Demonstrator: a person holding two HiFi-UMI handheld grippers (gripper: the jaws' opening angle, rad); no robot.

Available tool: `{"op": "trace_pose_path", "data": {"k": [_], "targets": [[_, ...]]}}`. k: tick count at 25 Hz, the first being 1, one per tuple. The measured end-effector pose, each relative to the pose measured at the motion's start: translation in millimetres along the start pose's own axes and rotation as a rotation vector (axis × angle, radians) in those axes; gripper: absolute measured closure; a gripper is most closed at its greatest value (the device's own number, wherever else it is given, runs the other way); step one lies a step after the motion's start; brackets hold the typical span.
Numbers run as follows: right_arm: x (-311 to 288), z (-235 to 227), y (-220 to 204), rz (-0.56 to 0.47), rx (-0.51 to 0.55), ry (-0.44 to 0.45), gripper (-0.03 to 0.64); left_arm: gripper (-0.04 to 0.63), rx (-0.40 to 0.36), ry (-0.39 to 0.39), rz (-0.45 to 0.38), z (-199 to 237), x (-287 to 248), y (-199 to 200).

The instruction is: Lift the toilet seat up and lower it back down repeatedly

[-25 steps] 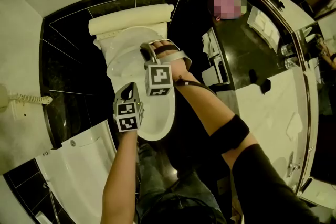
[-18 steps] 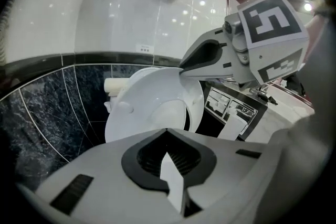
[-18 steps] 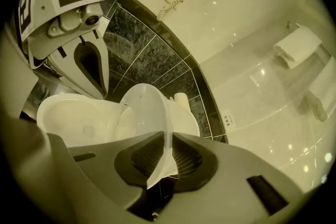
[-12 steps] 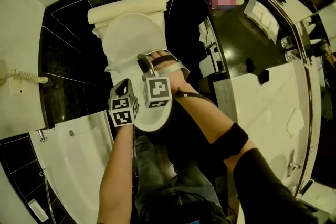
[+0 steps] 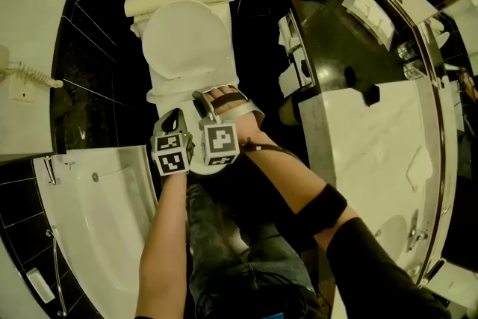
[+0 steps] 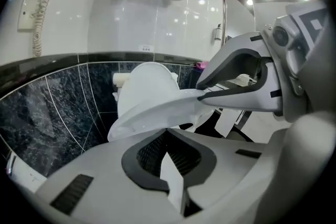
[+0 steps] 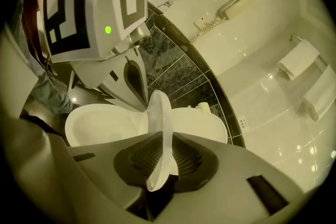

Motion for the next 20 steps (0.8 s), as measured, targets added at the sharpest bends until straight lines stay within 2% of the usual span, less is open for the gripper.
{"op": "trace_pose_path", "data": {"k": [10,15,19,20], "targets": [[29.6,84.7,0.6,-0.031,0.003,0.062,0.522,0.607,0.014,0.028,0.006,-24.0,11.3,-58.3],[41.5,122.0,-1.1,-0.057,-0.011,0.127,0.518,0.607,0.036,0.04,0.031,-35.4,13.5,-95.0],[52.0,141.5,-4.0,-0.079,-0.022,0.157,0.534,0.607,0.054,0.043,0.044,-40.9,15.5,-116.5],[54.3,144.3,-5.3,-0.083,-0.025,0.157,0.561,0.607,0.06,0.044,0.048,-42.1,16.0,-122.3]]}}
Point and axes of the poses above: the fingertips, and each gripper's own axes: x backward along the fingers, z to its left, y out of its top, the point moved 3 cm from there along x, backward along the fingers, and after that the axes turned 7 degrees about -y, right-handed, at the moved point
